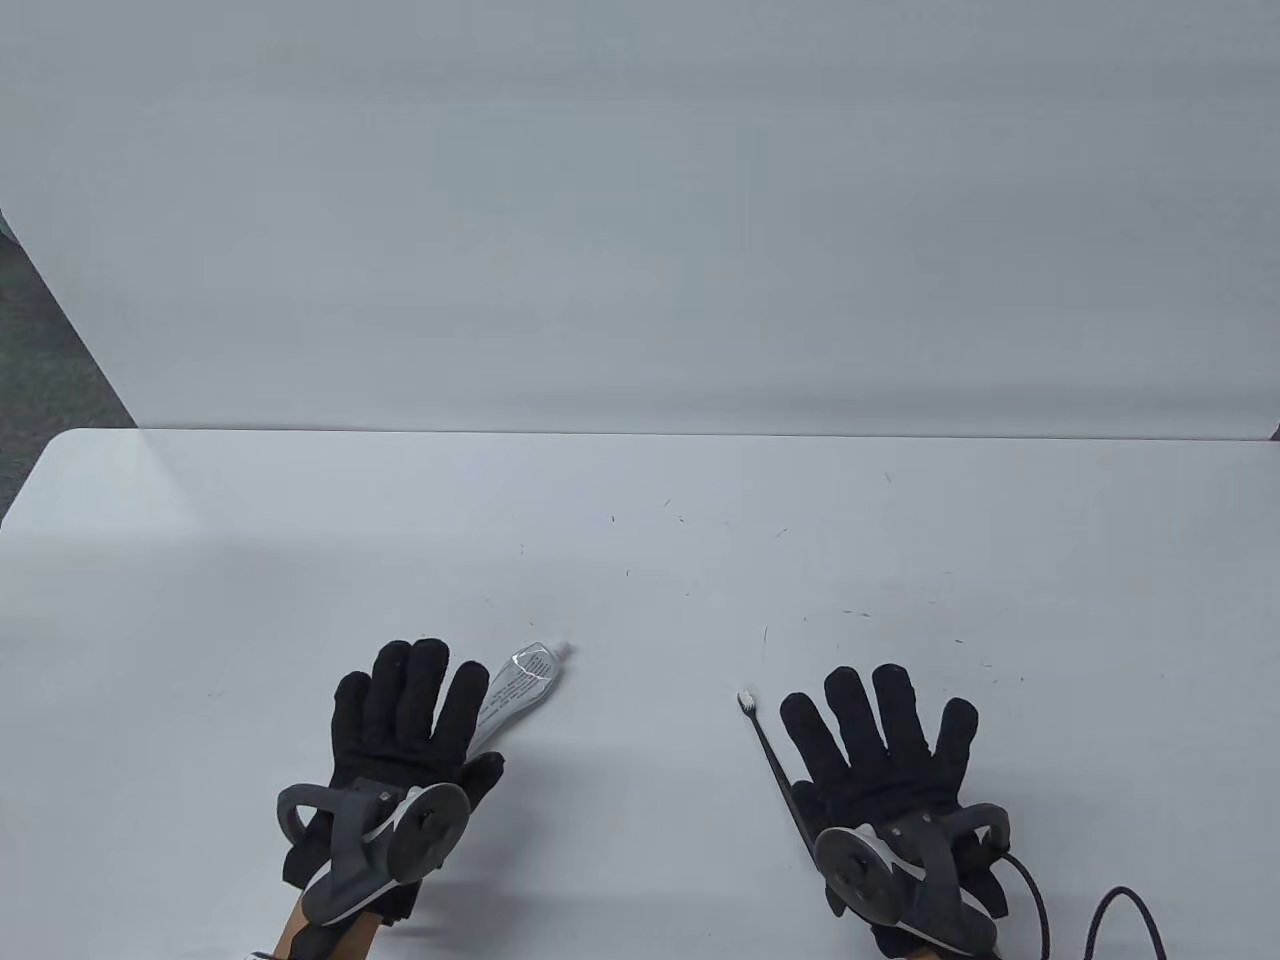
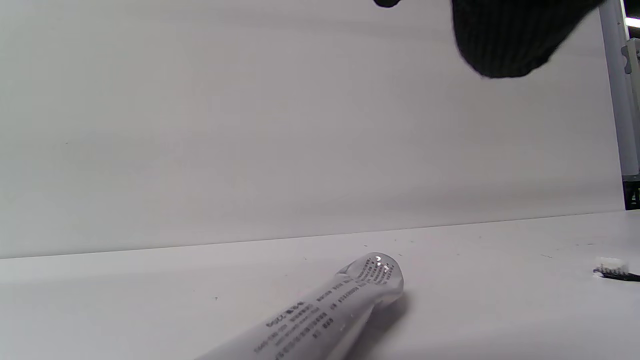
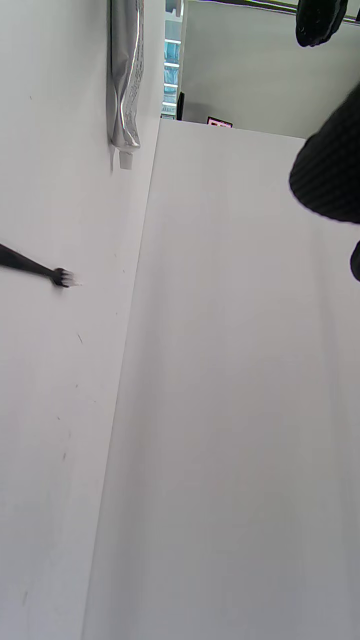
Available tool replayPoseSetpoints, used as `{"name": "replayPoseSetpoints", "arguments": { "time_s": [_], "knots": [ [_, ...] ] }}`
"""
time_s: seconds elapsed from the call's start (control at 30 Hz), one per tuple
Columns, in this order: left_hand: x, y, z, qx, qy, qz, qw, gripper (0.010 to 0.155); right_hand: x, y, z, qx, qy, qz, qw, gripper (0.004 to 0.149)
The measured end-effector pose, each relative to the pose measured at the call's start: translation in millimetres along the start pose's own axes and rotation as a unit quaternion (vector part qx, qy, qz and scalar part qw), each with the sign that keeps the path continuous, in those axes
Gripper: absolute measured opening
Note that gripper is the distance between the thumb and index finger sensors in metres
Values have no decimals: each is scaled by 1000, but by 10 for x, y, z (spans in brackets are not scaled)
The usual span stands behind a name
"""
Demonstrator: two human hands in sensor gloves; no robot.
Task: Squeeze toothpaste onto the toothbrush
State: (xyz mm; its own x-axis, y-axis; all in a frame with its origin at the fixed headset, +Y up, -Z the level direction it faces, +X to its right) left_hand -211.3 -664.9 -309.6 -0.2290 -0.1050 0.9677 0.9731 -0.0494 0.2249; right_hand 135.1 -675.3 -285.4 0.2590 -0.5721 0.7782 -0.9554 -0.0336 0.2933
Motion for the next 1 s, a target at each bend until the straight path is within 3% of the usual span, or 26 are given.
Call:
{"name": "replayPoseSetpoints", "arguments": {
  "time_s": [0.13,0.77,0.9,1.0],
  "knots": [
    [-37,-12,-94,-21,-26,6,999,88,5,4,32,-1,14,2,1000,71],
    [-79,-136,-98,17,-41,37,998,83,11,-62,-20,-49,13,32,998,68],
    [-241,-28,30,26,-47,22,998,79,15,-76,-53,-58,12,36,998,68],
    [-442,133,5,12,-85,16,996,73,13,-78,-79,-70,9,37,997,68]
  ]
}}
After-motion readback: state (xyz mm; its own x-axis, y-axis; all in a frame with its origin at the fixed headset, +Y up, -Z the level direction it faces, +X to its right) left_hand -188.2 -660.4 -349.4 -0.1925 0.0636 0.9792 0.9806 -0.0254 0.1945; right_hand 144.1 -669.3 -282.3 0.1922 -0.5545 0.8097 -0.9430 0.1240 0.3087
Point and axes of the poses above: the tracker on the back of each hand, its own y axis roughly to the thumb side, its own x axis roughly from the fingertips to the wrist, z = x × y, the point moved 5 cm from there along -x, roughly from the wrist to the fingertips, and after that the axes turned 13 degrees about -y, right-handed, at the moved point
